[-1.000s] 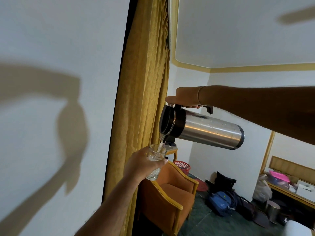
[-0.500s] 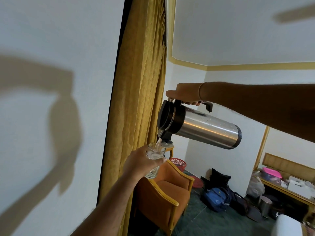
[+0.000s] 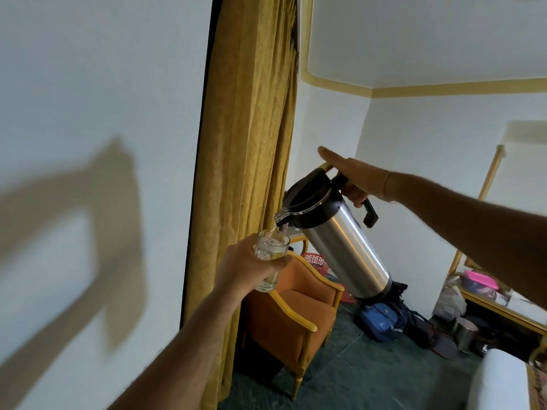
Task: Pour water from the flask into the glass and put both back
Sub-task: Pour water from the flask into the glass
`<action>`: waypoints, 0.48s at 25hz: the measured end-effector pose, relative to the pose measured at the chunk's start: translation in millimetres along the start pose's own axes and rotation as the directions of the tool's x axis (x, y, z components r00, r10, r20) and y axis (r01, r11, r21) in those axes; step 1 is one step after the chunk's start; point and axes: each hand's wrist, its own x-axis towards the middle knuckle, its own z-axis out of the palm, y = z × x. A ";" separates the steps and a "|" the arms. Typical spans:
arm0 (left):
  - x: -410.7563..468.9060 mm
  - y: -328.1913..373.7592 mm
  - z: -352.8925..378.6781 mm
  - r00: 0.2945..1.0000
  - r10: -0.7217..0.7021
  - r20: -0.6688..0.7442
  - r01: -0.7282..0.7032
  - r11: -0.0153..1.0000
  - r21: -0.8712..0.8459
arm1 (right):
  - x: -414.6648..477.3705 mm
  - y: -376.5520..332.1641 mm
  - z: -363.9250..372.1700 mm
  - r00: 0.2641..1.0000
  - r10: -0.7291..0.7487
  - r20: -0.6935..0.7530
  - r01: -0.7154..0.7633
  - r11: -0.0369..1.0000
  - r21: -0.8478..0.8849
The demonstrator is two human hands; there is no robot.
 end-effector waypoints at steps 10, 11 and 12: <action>-70.7 -108.9 41.8 0.986 -0.153 0.067 0.146 0.984 0.100 | -49.8 214.7 191.6 0.952 0.307 -0.003 -0.147 0.463 0.874; -85.1 -127.3 49.8 0.980 -0.186 0.063 0.177 0.976 0.127 | -56.6 235.8 222.4 0.939 0.344 -0.010 -0.146 0.423 0.895; -104.9 -151.2 60.5 0.971 -0.229 0.075 0.214 0.963 0.164 | -66.0 257.4 259.4 0.921 0.390 -0.005 -0.161 0.392 0.906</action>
